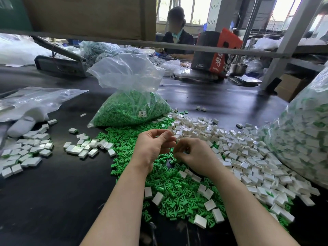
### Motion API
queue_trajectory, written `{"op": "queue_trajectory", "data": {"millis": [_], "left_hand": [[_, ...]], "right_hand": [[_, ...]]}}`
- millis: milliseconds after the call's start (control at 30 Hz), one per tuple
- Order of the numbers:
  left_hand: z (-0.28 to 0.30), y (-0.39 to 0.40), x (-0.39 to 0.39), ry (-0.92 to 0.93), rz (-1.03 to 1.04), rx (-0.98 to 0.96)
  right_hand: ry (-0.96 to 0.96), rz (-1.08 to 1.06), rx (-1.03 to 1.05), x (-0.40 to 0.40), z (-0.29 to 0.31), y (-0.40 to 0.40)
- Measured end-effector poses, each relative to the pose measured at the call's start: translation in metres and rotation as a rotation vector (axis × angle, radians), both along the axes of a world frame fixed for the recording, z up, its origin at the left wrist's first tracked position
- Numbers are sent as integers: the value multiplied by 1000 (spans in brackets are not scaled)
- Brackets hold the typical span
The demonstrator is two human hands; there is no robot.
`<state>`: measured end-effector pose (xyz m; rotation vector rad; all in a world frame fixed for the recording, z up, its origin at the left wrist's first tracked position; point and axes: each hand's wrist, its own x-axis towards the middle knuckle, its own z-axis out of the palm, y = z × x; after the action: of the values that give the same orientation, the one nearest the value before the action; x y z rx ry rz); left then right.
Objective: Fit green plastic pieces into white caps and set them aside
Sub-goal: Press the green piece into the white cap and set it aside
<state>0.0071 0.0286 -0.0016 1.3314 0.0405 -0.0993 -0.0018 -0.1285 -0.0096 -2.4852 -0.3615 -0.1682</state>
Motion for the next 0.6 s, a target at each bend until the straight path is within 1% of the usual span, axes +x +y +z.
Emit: {"op": "queue_trajectory", "data": {"millis": [67, 133, 200, 267, 367, 600], "left_hand": [[1, 2, 0, 18, -24, -65], [3, 3, -1, 32, -43, -129], [3, 3, -1, 39, -54, -157], [3, 3, -1, 39, -59, -165], [3, 2, -1, 37, -60, -185], [4, 2, -2, 20, -84, -185]], "right_hand": [[34, -49, 197, 1, 1, -2], [70, -77, 451, -1, 5, -4], [116, -60, 712, -3, 9, -5], [152, -40, 896, -6, 13, -6], [160, -28, 1008, -7, 15, -5], [173, -27, 1081, -7, 17, -4]]}}
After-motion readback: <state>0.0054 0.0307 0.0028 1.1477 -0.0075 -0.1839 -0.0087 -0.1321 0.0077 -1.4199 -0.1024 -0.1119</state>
